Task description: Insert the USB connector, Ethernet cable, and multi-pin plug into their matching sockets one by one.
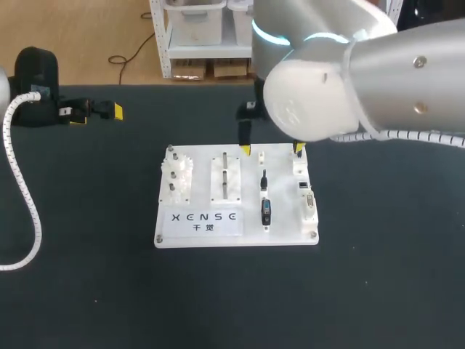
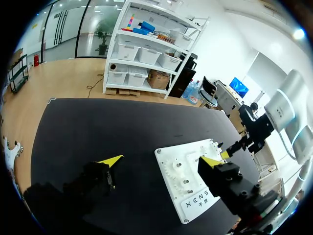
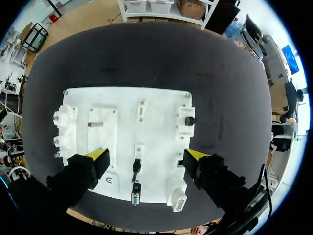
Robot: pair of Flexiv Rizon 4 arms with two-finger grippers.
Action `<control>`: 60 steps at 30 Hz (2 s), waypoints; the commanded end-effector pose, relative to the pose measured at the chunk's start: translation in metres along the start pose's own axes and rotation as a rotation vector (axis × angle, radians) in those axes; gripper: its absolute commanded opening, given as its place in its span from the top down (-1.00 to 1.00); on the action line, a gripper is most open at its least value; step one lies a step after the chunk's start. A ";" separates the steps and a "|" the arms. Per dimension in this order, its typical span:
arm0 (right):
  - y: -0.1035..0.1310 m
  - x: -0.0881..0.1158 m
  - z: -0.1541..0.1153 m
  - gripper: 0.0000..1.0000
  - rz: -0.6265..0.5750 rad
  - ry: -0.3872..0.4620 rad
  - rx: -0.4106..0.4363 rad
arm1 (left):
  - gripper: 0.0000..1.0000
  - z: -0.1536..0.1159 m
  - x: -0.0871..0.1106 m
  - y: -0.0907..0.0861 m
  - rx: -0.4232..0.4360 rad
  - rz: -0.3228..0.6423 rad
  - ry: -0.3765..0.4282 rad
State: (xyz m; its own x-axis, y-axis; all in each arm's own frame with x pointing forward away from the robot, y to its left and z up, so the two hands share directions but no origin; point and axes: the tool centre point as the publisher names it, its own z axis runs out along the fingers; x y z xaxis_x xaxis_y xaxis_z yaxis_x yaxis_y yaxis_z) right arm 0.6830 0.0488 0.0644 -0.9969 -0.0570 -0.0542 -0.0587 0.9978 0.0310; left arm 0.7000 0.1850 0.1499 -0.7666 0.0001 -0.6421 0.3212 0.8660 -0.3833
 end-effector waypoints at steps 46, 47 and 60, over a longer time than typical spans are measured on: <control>0.015 0.037 0.053 1.00 -0.087 0.072 -0.050 | -1.00 0.000 0.000 0.000 0.000 0.000 0.000; 0.015 0.037 0.052 1.00 -0.090 0.068 -0.050 | -1.00 0.000 0.000 0.000 0.000 0.000 0.000; 0.016 0.037 0.037 1.00 -0.098 0.027 -0.057 | -1.00 0.000 0.000 0.000 0.000 0.000 0.000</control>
State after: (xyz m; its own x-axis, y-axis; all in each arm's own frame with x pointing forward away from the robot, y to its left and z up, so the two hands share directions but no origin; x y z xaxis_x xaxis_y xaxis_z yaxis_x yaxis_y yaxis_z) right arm 0.6522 0.0673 0.0218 -0.9869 -0.1602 -0.0164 -0.1610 0.9833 0.0842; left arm 0.7000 0.1850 0.1500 -0.7666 0.0001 -0.6421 0.3212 0.8660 -0.3833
